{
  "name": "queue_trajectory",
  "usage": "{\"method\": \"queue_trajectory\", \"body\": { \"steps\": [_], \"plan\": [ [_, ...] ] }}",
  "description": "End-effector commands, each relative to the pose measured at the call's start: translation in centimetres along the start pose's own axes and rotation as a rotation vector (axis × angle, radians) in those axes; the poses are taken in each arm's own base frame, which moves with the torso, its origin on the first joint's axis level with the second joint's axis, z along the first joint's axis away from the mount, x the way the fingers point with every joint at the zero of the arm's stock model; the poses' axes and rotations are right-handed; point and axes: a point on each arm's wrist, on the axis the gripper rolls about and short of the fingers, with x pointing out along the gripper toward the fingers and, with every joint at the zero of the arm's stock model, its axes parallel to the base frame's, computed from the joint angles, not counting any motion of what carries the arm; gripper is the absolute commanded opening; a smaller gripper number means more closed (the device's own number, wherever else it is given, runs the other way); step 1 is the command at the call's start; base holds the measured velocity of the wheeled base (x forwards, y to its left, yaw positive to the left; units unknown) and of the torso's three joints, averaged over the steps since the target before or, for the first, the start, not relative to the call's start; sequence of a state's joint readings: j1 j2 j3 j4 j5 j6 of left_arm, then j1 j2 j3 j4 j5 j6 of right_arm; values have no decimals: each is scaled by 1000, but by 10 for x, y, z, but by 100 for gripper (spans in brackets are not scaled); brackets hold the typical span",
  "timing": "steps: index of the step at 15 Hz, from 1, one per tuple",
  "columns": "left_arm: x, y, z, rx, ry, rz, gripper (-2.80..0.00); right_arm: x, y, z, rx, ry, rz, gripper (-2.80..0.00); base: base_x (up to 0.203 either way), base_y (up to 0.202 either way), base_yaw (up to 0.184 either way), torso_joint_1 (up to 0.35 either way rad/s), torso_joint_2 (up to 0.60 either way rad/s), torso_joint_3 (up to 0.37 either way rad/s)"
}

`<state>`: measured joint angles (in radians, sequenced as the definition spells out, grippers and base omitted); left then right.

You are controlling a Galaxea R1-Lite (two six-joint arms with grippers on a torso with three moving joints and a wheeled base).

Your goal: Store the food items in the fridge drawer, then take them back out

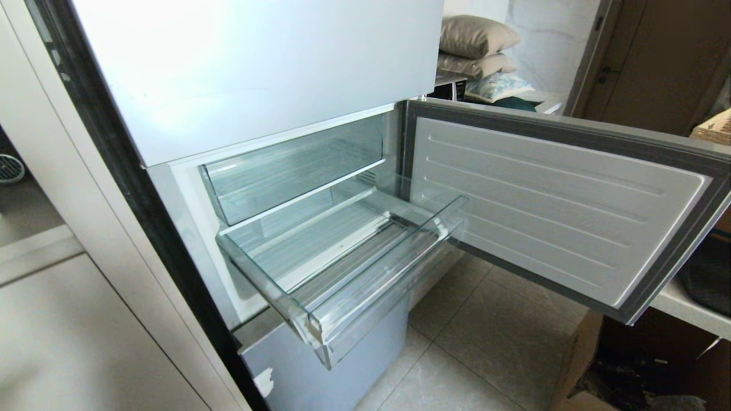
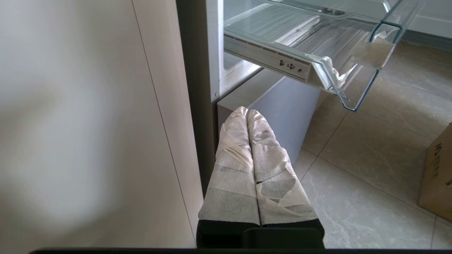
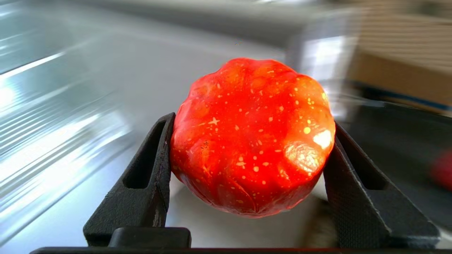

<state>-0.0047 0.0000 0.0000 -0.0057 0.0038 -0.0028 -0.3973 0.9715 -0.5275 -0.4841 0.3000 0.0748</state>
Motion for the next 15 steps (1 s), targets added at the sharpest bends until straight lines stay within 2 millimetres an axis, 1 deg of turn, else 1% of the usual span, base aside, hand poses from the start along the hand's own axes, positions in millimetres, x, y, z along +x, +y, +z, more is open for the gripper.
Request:
{"method": "queue_trajectory", "body": {
  "steps": [1,3,5,7,8,9,13,15],
  "plan": [
    [0,0,0,0,1,1,-280,-19,21,-3,-14,-28,146,-280,0,0,0,0,0,0],
    [0,0,0,0,1,1,-280,1,32,-13,1,71,248,-280,0,0,0,0,0,0],
    [0,0,0,0,1,1,-280,31,48,-22,8,183,318,-280,0,0,0,0,0,0],
    [0,0,0,0,1,1,-280,59,63,-33,3,279,350,-280,0,0,0,0,0,0],
    [0,0,0,0,1,1,-280,64,69,-40,-4,313,371,-280,0,0,0,0,0,0],
    [0,0,0,0,1,1,-280,62,73,-46,-10,335,407,-280,0,0,0,0,0,0],
    [0,0,0,0,1,1,-280,57,72,-51,-7,349,415,-280,0,0,0,0,0,0],
    [0,0,0,0,1,1,-280,57,72,-50,-2,319,415,-280,0,0,0,0,0,0]
  ]
}}
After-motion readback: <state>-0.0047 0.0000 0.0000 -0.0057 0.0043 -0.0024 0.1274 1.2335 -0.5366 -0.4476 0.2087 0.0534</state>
